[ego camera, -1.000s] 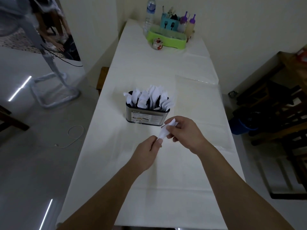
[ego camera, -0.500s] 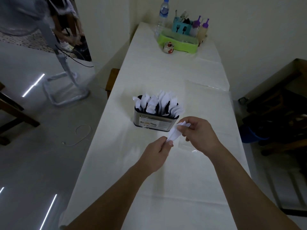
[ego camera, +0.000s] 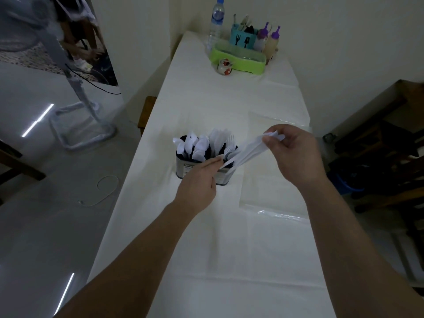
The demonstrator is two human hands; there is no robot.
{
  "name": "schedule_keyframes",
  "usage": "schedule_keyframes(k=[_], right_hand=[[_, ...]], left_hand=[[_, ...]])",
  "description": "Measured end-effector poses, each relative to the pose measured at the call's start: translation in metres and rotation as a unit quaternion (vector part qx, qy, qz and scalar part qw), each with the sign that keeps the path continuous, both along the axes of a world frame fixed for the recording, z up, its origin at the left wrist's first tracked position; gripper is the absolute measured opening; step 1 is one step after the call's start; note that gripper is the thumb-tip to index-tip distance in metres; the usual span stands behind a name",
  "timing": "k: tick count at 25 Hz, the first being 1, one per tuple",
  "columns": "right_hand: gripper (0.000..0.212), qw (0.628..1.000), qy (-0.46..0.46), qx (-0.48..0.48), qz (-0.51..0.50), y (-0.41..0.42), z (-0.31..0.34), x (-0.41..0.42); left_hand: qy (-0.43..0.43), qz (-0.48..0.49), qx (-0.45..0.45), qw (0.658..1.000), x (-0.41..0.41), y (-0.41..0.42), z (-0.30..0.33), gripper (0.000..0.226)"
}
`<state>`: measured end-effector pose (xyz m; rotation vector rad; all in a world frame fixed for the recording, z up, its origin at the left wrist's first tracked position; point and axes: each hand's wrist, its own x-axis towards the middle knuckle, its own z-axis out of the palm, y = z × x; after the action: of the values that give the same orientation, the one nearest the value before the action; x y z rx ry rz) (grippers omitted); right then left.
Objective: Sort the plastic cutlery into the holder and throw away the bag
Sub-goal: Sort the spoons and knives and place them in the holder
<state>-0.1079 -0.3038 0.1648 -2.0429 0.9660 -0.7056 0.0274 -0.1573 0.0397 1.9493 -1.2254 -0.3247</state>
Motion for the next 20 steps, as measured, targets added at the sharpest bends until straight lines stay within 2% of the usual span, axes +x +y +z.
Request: schedule_keyframes(k=[2, 5, 9, 11, 16, 20], right_hand=[[0.022, 1.000, -0.008, -0.004, 0.000, -0.003, 0.003, 0.003], [0.022, 1.000, -0.015, -0.007, 0.009, -0.004, 0.004, 0.013], [0.015, 0.999, 0.015, -0.039, 0.022, -0.006, 0.000, 0.030], [0.007, 0.998, 0.034, -0.053, 0.022, -0.008, -0.004, 0.038], [0.008, 0.998, 0.024, -0.048, 0.015, -0.014, -0.010, 0.049], [0.008, 0.997, 0.042, -0.059, 0.027, -0.016, -0.015, 0.058]], left_hand=[[0.027, -0.007, 0.028, 0.999, 0.005, -0.006, 0.003, 0.058], [0.114, -0.016, 0.055, 0.992, 0.015, -0.016, 0.013, 0.060], [0.167, -0.041, 0.080, 0.982, 0.025, -0.024, 0.009, 0.063], [0.178, -0.033, 0.072, 0.981, 0.025, -0.025, 0.008, 0.064], [0.159, 0.044, 0.020, 0.986, 0.014, -0.020, 0.009, 0.056], [0.191, 0.066, 0.030, 0.979, 0.012, -0.019, 0.001, 0.059]])
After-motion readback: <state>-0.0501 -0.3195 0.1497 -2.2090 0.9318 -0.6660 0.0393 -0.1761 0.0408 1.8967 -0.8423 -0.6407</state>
